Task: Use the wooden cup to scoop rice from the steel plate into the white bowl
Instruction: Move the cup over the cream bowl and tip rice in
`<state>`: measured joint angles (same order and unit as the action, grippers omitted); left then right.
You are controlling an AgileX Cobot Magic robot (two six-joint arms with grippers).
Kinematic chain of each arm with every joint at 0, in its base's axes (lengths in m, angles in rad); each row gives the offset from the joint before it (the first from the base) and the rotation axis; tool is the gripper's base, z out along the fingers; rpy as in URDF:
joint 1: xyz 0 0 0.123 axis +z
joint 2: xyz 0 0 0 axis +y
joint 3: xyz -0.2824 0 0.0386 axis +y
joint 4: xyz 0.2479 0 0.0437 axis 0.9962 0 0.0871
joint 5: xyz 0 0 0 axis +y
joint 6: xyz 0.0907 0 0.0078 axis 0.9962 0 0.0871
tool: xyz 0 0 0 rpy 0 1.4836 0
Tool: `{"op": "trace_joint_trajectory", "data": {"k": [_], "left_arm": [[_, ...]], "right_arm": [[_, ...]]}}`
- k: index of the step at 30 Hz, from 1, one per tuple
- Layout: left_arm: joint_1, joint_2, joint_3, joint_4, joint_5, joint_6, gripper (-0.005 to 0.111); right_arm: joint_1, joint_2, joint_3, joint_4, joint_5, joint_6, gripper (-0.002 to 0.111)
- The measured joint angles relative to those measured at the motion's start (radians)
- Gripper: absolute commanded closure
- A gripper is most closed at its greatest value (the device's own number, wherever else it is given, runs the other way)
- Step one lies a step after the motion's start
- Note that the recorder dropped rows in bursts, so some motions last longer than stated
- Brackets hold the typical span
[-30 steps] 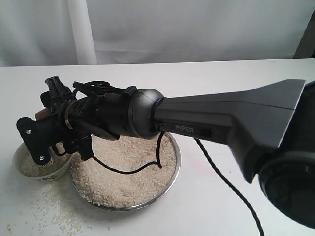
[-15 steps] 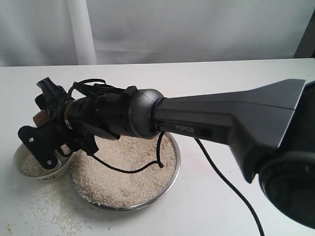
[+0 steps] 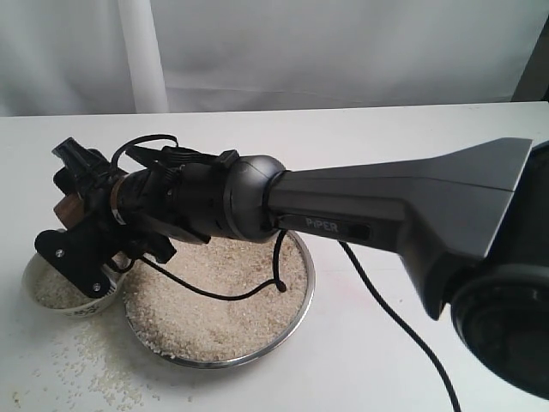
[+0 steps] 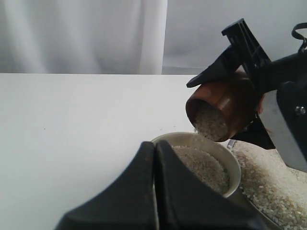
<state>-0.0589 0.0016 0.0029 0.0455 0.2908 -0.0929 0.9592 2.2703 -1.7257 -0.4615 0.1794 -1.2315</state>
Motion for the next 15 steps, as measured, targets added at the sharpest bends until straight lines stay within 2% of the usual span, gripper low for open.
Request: {"op": "trace_joint_trajectory", "data": {"k": [15], "left_arm": [[0.000,0.000,0.000,0.000,0.000,0.000,0.107]], "right_arm": [[0.000,0.000,0.000,-0.110,-0.040,-0.023,0.108]]}}
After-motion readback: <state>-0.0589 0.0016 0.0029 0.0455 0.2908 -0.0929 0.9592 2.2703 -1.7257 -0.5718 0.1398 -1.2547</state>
